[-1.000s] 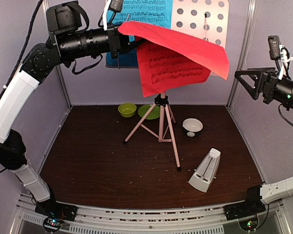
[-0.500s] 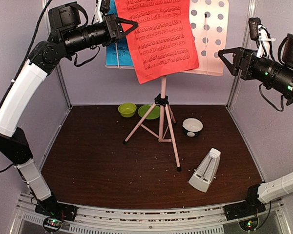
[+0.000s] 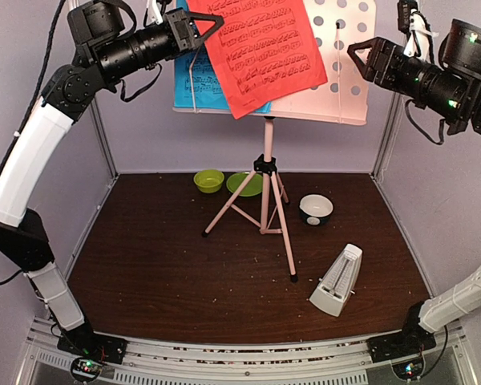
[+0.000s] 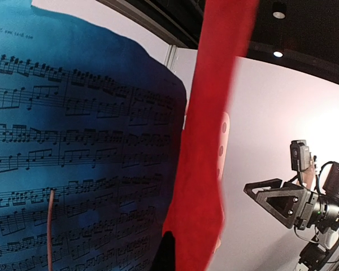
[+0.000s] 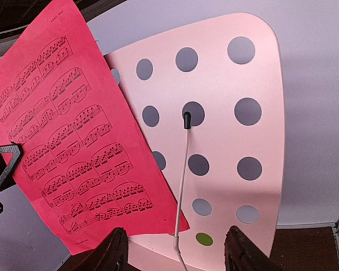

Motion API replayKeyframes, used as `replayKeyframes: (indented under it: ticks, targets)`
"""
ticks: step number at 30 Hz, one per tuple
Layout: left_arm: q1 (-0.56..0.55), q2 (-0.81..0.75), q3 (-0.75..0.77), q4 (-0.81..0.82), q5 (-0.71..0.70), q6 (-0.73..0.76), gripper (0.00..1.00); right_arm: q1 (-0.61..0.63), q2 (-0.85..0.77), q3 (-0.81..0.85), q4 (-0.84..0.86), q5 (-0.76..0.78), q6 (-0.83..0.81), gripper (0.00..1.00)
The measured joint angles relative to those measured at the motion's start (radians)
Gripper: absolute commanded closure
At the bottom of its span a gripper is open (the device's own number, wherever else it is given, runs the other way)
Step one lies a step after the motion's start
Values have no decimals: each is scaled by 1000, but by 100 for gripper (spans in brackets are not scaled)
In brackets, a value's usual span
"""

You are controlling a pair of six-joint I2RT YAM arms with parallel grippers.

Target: Set up the instrument practice props

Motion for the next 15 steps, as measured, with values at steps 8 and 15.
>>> replayKeyframes:
  ticks: [8, 15]
  targets:
    - [-20, 32, 35, 9, -49, 108, 100, -10, 94, 64, -5, -6, 8, 46]
    - [-38, 67, 41, 24, -71, 188, 100, -23, 127, 76, -7, 9, 6, 53]
